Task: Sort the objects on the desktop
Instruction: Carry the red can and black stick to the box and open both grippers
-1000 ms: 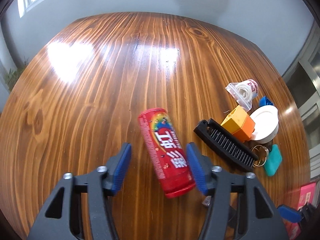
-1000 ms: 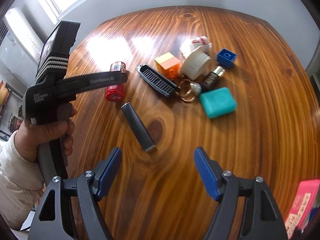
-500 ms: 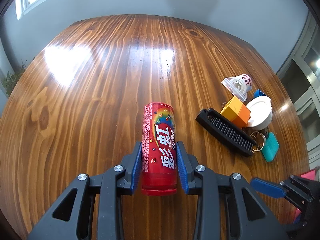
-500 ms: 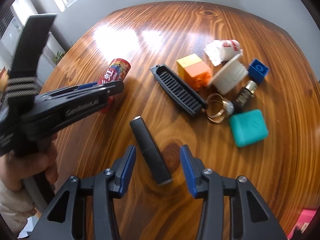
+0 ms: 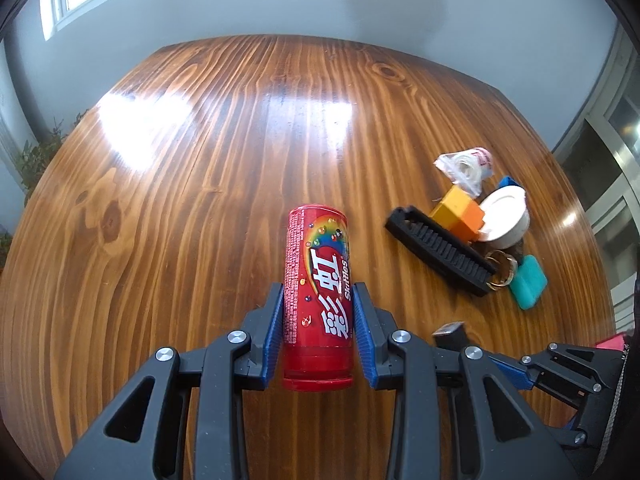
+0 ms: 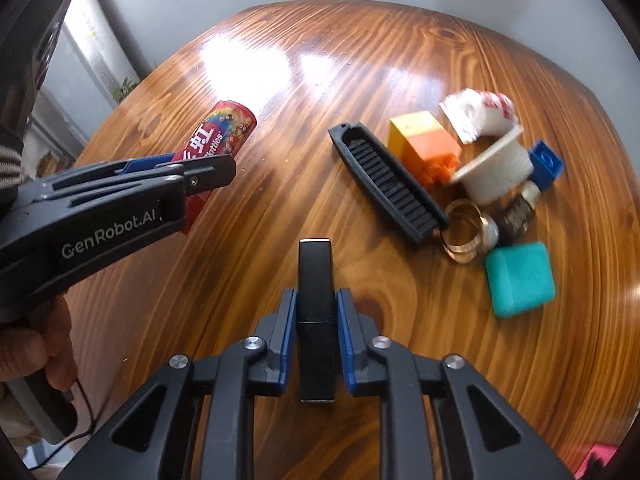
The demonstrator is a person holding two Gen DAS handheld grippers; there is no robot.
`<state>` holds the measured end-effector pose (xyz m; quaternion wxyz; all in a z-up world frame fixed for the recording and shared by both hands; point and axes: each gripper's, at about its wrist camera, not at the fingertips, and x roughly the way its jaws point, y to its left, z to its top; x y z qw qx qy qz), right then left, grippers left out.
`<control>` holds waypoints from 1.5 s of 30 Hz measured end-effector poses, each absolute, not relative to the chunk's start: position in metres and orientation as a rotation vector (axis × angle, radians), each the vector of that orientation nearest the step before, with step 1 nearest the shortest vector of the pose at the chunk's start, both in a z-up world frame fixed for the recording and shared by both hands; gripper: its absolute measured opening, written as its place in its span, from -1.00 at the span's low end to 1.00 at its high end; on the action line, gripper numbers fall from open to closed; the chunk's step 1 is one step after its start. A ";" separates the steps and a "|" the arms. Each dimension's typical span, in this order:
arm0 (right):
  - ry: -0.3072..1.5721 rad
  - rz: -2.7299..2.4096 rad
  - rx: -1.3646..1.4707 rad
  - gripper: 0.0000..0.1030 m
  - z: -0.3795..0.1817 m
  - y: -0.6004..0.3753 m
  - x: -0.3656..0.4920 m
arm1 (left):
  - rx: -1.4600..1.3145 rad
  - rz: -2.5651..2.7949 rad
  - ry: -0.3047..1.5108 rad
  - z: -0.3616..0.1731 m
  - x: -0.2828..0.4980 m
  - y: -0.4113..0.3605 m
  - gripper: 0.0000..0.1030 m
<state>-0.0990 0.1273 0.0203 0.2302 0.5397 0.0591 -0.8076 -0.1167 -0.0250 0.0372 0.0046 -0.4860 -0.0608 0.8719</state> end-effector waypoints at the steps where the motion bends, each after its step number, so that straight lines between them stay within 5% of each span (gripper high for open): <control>1: 0.141 -2.228 1.483 -0.57 0.024 0.133 -0.096 | -1.515 2.732 -0.187 0.040 -0.115 -0.022 -0.31; 15: -0.139 -2.308 1.485 -0.57 0.058 0.229 -0.032 | -1.407 2.714 -0.090 0.076 -0.065 0.042 -0.31; 45: -0.382 -2.665 1.398 -0.57 0.107 0.457 0.092 | -1.221 2.532 0.076 0.106 0.041 0.264 -0.31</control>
